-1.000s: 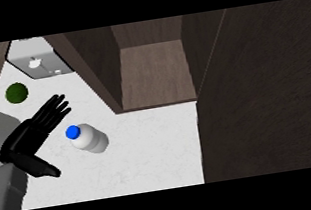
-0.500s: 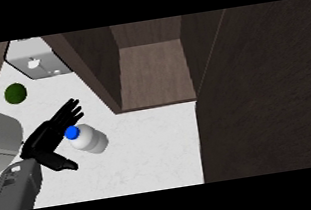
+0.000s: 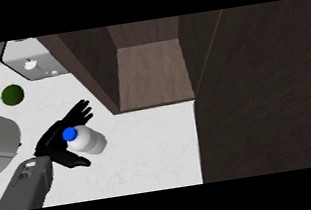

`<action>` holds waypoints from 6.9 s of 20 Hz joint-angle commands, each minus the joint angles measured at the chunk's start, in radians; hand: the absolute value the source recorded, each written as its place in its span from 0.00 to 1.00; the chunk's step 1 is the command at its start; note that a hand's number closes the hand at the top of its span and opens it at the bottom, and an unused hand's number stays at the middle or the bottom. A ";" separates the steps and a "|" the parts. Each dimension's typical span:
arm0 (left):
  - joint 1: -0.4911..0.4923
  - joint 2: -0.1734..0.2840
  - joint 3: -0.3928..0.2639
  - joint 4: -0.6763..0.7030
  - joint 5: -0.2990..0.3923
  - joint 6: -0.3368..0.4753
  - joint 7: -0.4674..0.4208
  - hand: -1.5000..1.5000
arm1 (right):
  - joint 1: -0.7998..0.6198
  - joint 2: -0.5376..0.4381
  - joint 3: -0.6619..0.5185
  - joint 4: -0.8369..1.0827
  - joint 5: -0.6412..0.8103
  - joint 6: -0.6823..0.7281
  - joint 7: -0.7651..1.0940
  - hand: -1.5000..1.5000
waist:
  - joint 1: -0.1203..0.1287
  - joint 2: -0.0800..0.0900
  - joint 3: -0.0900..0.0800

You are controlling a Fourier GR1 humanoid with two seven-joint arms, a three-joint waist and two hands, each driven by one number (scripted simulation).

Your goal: Pick up the bottled water, place it into the cabinet and close the cabinet

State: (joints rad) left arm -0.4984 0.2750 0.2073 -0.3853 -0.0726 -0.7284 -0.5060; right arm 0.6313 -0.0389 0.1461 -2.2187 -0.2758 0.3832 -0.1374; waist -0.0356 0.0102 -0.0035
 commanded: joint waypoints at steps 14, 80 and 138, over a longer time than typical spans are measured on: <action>-0.033 -0.064 -0.022 0.149 0.007 -0.173 -0.121 0.00 | -0.028 0.000 -0.019 0.033 -0.041 0.006 0.004 0.00 | -0.006 0.003 -0.001; 0.374 -0.275 -0.273 -0.957 0.535 0.624 0.280 1.00 | -0.022 0.005 0.075 0.044 0.028 -0.051 0.011 0.00 | 0.030 -0.013 0.004; -0.137 -0.075 -0.537 -0.559 0.064 1.532 0.470 0.00 | -0.160 -0.030 0.073 0.160 -0.037 -0.013 0.021 0.00 | -0.086 0.021 0.004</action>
State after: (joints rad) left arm -0.3901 0.1931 -0.4251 -1.1986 -0.0304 0.8742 -0.1272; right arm 0.4718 -0.0554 0.2362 -2.0677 -0.2916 0.3532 -0.1113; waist -0.0826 -0.0134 0.0116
